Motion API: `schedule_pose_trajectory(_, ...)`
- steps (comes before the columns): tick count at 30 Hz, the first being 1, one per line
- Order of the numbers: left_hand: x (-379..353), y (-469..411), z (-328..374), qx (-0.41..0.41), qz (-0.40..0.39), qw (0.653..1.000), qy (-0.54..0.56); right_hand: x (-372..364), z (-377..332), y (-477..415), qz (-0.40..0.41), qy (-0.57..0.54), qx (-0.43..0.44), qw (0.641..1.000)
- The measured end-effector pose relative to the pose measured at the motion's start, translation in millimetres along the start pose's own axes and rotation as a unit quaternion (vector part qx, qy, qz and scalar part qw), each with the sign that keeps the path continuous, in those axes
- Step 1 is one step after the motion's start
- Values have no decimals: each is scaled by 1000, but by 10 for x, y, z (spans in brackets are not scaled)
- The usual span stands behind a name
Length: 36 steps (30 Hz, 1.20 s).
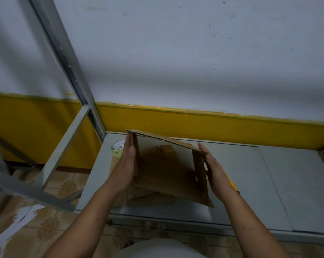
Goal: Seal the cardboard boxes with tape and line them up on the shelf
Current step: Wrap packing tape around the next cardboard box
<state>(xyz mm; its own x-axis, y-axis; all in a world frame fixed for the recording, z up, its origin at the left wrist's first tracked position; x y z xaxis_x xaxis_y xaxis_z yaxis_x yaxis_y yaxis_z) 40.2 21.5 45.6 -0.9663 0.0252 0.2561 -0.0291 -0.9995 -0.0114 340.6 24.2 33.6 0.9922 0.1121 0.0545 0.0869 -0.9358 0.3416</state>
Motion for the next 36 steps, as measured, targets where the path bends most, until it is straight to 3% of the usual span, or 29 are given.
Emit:
schedule_pose_trajectory(4, 13, -44, 19, 10, 31, 999, 42, 42, 66, -46, 5, -43, -13, 999)
schedule_pose_trajectory(8, 83, -66, -19, 4, -7, 1000, -9, 85, 150, -9, 17, 61, 61, 996)
schedule_pose_trajectory(15, 93, -234, -95, 3, -34, 998, -58, 112, 82, -192, 181, 127, 121, 968)
schedule_pose_trajectory(21, 108, -378, 53, -34, -3, 997, -69, 167, -276, -275, 236, 135, 129, 954)
schedule_pose_trajectory(29, 279, -375, -57, 38, -115, 991, -60, 240, -287, -235, 155, 86, 56, 983)
schedule_pose_trajectory(36, 182, -301, -218, 15, -107, 994, -8, 233, 24, -213, 161, 77, 37, 983)
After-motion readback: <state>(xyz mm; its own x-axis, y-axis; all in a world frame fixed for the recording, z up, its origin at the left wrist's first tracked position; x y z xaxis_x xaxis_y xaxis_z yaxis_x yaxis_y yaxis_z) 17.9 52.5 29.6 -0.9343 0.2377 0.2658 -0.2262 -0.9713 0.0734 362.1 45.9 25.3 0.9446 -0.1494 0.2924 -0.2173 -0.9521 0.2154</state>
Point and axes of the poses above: each hand's wrist, its own y-axis away from the middle knuckle, its own x-axis out of the back of the hand, z = x × y, the point moved 2 cm from there along -y, towards the middle knuckle, and after that the axes turned 7 degrees about -x, right-handed, at the moved point
